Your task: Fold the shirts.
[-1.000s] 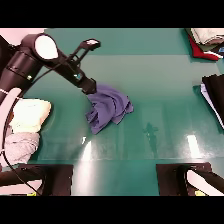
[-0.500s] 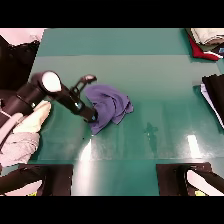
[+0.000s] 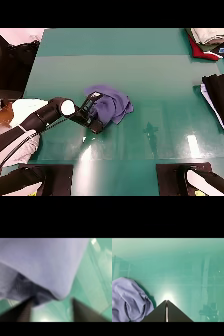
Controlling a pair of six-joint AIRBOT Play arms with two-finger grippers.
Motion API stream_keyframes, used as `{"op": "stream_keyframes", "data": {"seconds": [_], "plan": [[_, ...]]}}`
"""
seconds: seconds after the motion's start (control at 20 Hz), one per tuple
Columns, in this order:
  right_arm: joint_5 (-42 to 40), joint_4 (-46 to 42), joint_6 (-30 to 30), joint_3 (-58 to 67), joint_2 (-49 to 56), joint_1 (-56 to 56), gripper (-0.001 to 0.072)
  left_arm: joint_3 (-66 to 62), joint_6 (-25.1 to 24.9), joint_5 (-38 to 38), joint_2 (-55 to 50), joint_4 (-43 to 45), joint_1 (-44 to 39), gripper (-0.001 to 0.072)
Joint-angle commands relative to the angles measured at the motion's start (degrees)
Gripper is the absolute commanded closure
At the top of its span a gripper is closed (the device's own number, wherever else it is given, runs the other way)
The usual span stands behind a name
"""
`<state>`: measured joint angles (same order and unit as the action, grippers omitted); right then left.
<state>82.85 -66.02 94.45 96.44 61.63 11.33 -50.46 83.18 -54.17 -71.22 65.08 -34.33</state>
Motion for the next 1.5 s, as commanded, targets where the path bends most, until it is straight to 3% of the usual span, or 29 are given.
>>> {"op": "stream_keyframes", "data": {"seconds": [0.0,0.05,0.35,0.45,0.6,0.65,0.7,0.75,1.0,1.25,1.3,1.35,1.45], "plan": [[0.3,0.0,0.0,0.0,0.0,0.0,0.0693,0.9,1.0,4.0,0.0,0.9,-0.4,0.0515],[0.6,0.0,0.0,0.0,0.0,0.0,0.0693,0.9,0.9,4.0,0.0,0.9,-0.4,0.0684],[11.9,0.3,0.0,-1.2,4.2,-4.2,0.0693,-7.3,2.4,-4.7,5.1,9.6,1.0,0.0683],[9.8,0.1,0.0,-7.4,5.3,-9.6,0.0693,-12.3,2.4,-8.1,9.7,16.2,1.7,0.0683],[-2.1,0.2,-2.7,-21.2,6.2,-19.1,0.0687,-19.0,2.4,-14.6,15.0,26.6,1.9,0.0682],[-6.6,0.8,-3.3,-25.1,6.9,-21.7,0.0581,-20.1,2.4,-15.9,16.1,28.7,1.9,0.0682],[-10.9,2.1,-4.2,-28.4,8.2,-24.2,0.0307,-20.9,2.4,-16.8,16.7,29.0,1.9,0.0682],[-14.1,3.7,-5.2,-30.4,9.9,-26.1,0.02,-21.1,2.3,-17.5,17.0,29.1,1.9,0.0681],[-24.2,5.0,-7.1,-31.7,20.6,-31.8,0.0202,-21.1,2.3,-21.7,16.9,29.1,1.9,0.0682],[-27.6,5.0,-7.6,-31.7,26.0,-35.2,0.0212,-21.1,2.3,-21.2,16.9,29.1,1.9,0.0682],[-28.7,5.0,-7.6,-31.7,26.6,-35.8,0.0222,-21.1,2.3,-21.2,16.9,29.1,1.9,0.0682],[-29.5,5.0,-7.6,-31.7,26.9,-36.2,0.0287,-21.1,2.3,-21.3,16.9,29.1,1.9,0.0682],[-31.1,5.0,-7.5,-31.7,27.1,-36.9,0.0287,-21.1,2.3,-21.3,16.9,29.1,1.9,0.0682]]}}
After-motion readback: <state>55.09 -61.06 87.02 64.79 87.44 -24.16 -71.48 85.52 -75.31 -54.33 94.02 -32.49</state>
